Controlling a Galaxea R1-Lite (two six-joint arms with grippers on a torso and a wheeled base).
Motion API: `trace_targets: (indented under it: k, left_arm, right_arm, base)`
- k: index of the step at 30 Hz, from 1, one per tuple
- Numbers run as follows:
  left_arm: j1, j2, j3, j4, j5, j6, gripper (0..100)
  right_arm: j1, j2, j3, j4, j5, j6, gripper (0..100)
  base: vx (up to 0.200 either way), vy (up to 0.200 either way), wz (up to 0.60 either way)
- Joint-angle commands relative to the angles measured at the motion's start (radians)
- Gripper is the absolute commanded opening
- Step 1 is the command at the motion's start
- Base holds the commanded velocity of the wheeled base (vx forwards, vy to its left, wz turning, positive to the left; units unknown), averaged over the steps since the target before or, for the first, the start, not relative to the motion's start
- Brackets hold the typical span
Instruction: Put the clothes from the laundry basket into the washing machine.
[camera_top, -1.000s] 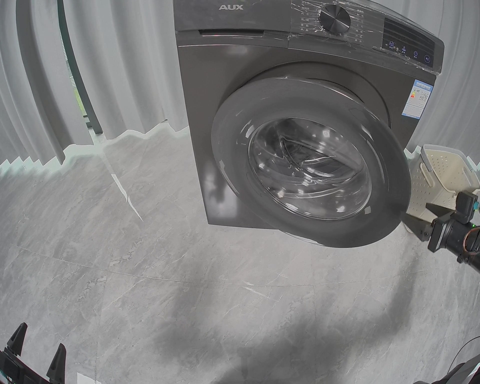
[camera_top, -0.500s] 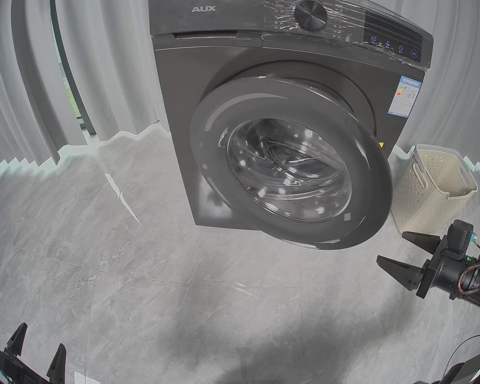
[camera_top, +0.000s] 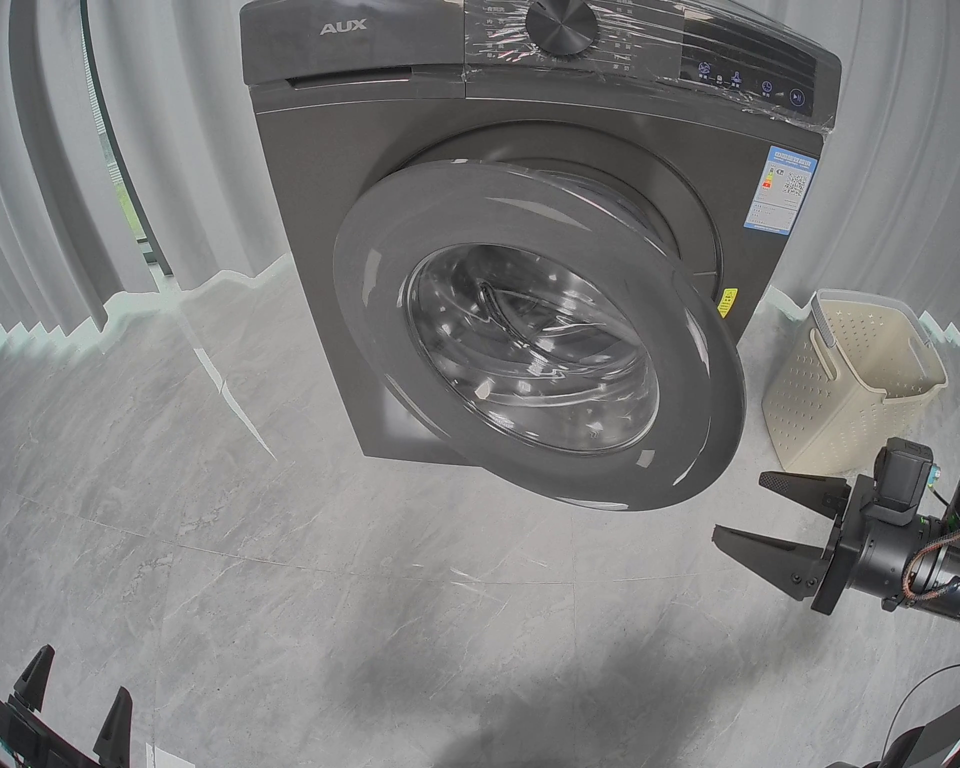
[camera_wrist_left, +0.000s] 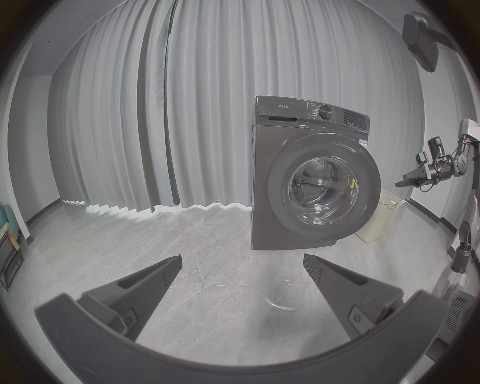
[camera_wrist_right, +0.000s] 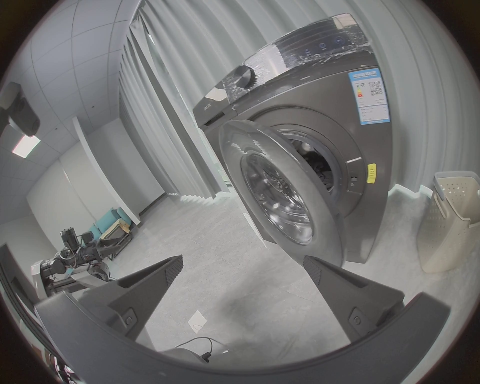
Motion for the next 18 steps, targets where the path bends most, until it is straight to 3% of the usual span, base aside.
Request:
trace_targets:
  k: [1,5,13,18]
  left_arm:
    - [0.002,-0.015,0.016,-0.001,0.0,0.0,100]
    - [0.002,-0.015,0.016,-0.001,0.0,0.001,100]
    - [0.002,-0.015,0.018,-0.001,0.001,-0.004,100]
    - [0.0,-0.015,0.016,-0.001,0.001,-0.005,100]
  right_arm:
    - [0.025,0.03,-0.001,-0.015,-0.002,0.016,100]
    - [0.042,0.065,-0.001,-0.056,-0.002,0.04,100]
    - [0.079,0.148,-0.006,-0.176,-0.003,0.054,100]
    - [0.102,0.176,-0.013,-0.222,-0.005,0.069,100]
  base:
    - [0.0,-0.2,0.0]
    - [0.0,-0.2,0.0]
    - [0.0,0.0,0.0]
    - [0.2,0.0,0.0]
